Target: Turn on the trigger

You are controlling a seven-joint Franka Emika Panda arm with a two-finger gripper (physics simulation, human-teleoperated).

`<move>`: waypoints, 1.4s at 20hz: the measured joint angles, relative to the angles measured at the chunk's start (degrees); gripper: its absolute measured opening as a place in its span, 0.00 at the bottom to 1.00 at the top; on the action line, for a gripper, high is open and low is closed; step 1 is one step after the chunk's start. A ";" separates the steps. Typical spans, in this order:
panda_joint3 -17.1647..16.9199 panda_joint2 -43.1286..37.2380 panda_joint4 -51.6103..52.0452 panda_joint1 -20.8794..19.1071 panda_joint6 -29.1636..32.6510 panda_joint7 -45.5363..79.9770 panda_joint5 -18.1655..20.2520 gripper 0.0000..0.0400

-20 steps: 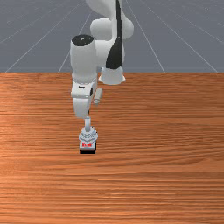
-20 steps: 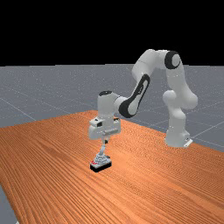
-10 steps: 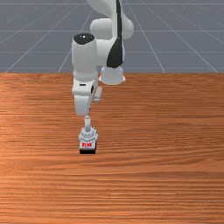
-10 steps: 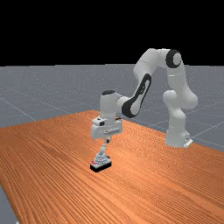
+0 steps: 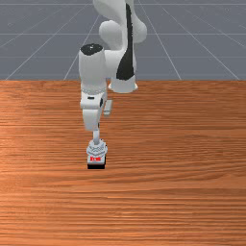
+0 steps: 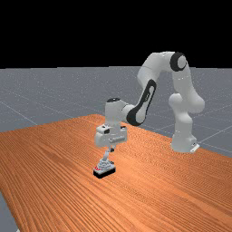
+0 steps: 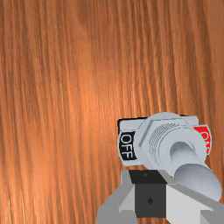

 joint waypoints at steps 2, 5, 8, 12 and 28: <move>0.00 -0.39 -0.04 0.00 -0.42 -0.25 -0.14 0.00; 0.20 -0.66 0.99 -0.19 -1.62 -1.28 -0.25 0.00; 0.28 0.03 3.27 -0.15 -2.84 -1.17 -0.14 0.00; -1.31 -1.87 0.31 1.44 -1.40 2.70 -2.74 0.00; -0.14 1.63 4.89 0.36 -2.34 -0.86 -1.48 0.00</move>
